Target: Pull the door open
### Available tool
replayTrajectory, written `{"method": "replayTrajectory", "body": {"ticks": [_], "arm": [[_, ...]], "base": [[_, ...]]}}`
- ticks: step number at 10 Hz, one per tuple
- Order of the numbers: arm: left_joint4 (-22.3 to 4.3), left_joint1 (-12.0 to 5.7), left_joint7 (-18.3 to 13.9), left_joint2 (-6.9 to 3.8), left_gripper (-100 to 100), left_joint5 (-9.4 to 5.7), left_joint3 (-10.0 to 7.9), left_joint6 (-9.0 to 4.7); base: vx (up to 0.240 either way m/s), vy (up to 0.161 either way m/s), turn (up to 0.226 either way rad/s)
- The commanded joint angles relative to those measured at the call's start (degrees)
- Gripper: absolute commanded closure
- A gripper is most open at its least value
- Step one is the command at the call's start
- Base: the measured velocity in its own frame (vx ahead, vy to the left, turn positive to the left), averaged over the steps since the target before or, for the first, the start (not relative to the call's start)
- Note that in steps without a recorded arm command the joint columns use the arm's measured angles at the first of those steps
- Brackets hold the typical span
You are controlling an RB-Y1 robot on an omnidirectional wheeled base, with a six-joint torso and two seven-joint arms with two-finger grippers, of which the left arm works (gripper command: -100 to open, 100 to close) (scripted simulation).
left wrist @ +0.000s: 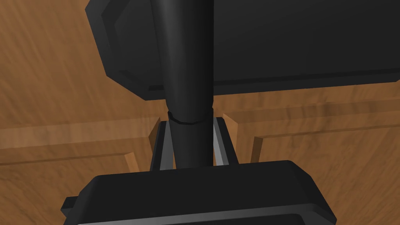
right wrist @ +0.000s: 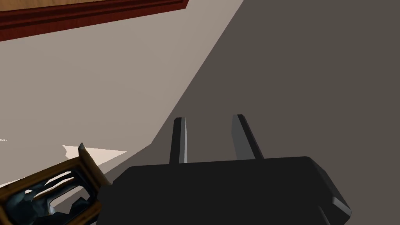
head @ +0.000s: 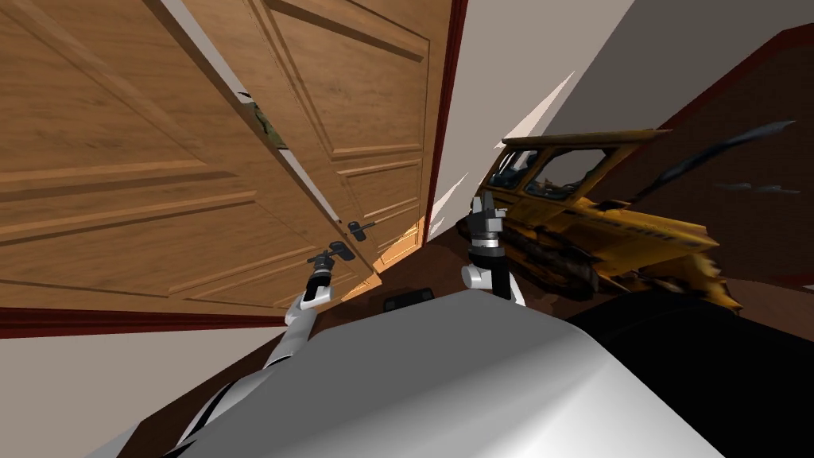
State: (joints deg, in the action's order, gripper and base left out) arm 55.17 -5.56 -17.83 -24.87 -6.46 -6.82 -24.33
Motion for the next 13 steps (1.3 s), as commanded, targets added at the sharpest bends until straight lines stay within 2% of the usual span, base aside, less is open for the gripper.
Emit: {"method": "replayTrajectory", "body": {"ticks": [1,2,3,4,12,13], "arm": [[-0.1,-0.39,-0.3,0.23,100,0.41,0.29,-0.40],[0.0,-0.52,-0.5,0.40,100,0.65,0.52,-0.43],[-0.5,-0.69,-0.4,0.08,100,0.46,0.27,-0.51],[-0.1,-0.07,-1.3,-0.41,100,0.64,1.37,-0.90],[3.3,3.05,-6.2,-3.83,100,1.22,6.71,-3.27],[3.2,3.01,-5.9,-3.86,100,1.12,6.14,-2.82]], "base": [[-0.210,0.052,-0.138],[-0.205,0.075,-0.138],[-0.089,0.040,-0.048],[-0.139,0.029,-0.098],[-0.227,0.069,-0.107],[-0.108,0.044,-0.029]]}}
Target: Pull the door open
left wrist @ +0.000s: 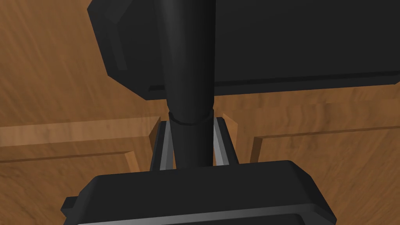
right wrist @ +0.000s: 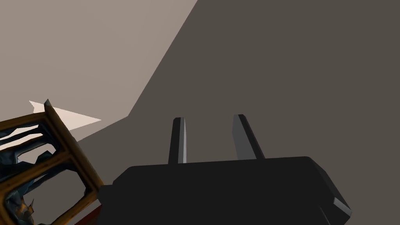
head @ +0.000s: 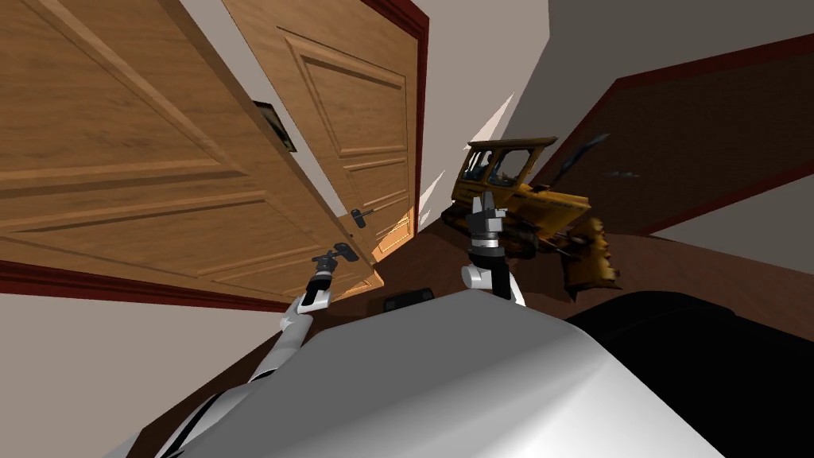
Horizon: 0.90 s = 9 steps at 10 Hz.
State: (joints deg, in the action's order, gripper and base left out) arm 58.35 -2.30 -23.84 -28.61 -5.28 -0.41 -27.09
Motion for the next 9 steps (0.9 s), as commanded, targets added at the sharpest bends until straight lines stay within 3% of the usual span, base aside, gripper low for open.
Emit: {"method": "replayTrajectory", "body": {"ticks": [1,7,8,9], "arm": [[0.9,1.14,-1.3,-1.18,100,0.15,1.13,-1.23],[4.1,5.40,-6.0,-5.59,100,0.69,5.38,-5.81],[3.2,4.57,-5.5,-5.18,100,0.65,4.97,-5.26],[3.4,5.79,-6.6,-6.24,100,0.81,5.84,-6.90]], "base": [[-0.153,0.066,-0.123],[-0.232,0.095,-0.117],[-0.110,0.032,-0.021],[-0.162,0.039,-0.096]]}}
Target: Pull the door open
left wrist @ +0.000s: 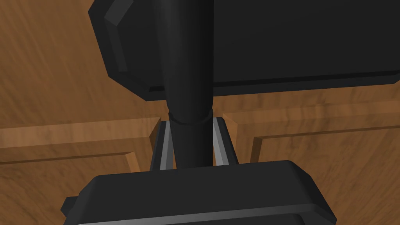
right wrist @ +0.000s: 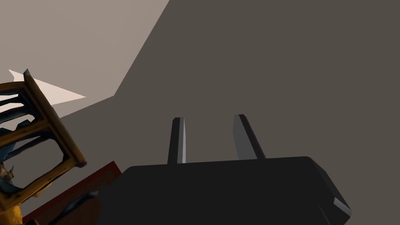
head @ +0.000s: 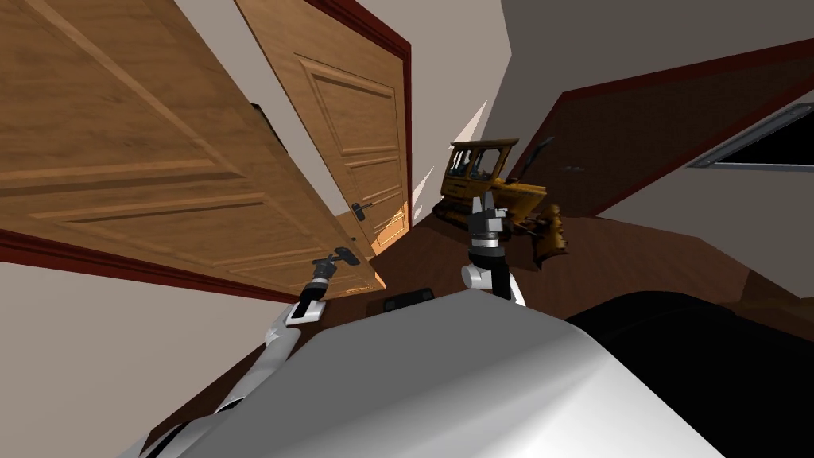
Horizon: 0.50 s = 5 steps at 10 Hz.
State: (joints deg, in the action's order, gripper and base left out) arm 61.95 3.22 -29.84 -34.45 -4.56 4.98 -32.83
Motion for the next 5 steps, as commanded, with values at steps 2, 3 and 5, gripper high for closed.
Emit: {"method": "replayTrajectory", "body": {"ticks": [2,3,5], "arm": [[0.2,1.25,-1.5,-1.47,100,0.18,1.07,-2.69],[0.4,1.98,-2.2,-2.26,100,0.24,1.52,-3.81],[0.8,3.08,-3.2,-3.45,100,0.34,2.21,-5.50]], "base": [[-0.184,0.072,-0.098],[-0.175,0.099,-0.125],[-0.178,0.077,-0.101]]}}
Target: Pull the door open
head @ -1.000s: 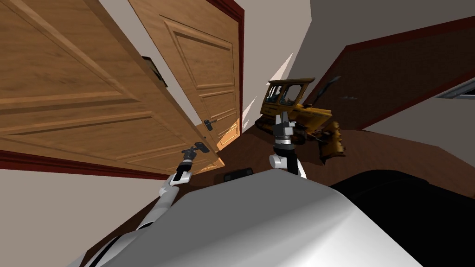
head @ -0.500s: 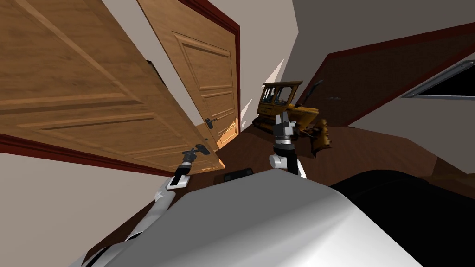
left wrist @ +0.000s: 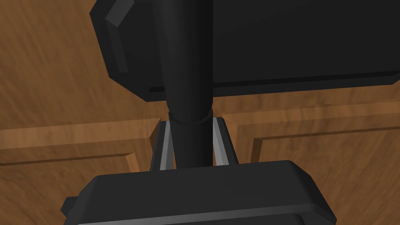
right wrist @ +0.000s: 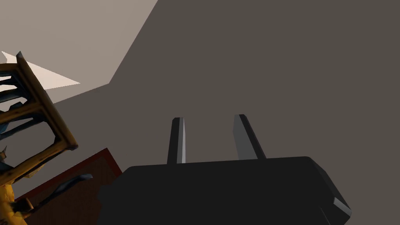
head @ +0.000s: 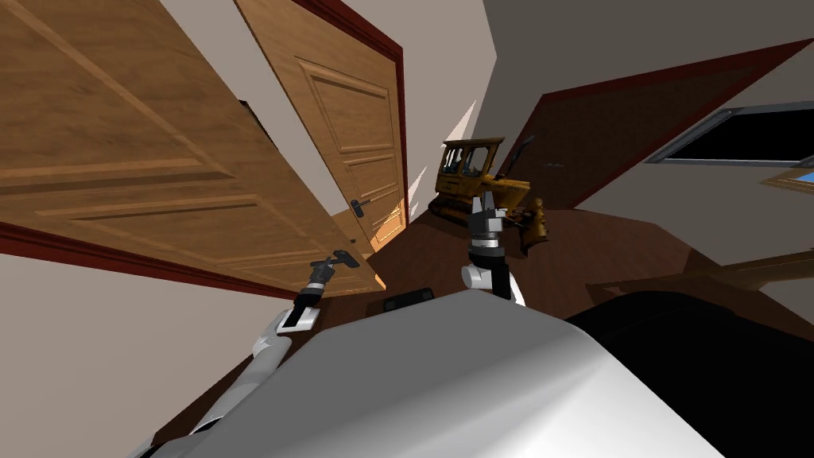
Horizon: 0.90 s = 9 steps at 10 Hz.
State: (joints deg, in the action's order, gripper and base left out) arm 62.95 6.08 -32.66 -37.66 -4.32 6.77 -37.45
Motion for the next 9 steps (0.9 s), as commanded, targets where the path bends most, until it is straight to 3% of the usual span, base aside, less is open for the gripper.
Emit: {"method": "replayTrajectory", "body": {"ticks": [1,3,4,9], "arm": [[0.0,0.89,-1.0,-0.95,100,0.16,0.83,-1.90],[0.3,1.98,-2.0,-2.13,100,0.25,1.51,-3.59],[0.3,1.76,-1.4,-1.75,100,0.18,1.07,-2.77],[-0.9,3.30,-3.2,-3.77,100,0.49,2.09,-7.13]], "base": [[-0.168,0.067,-0.089],[-0.169,0.091,-0.088],[-0.069,0.040,-0.014],[-0.169,0.077,-0.133]]}}
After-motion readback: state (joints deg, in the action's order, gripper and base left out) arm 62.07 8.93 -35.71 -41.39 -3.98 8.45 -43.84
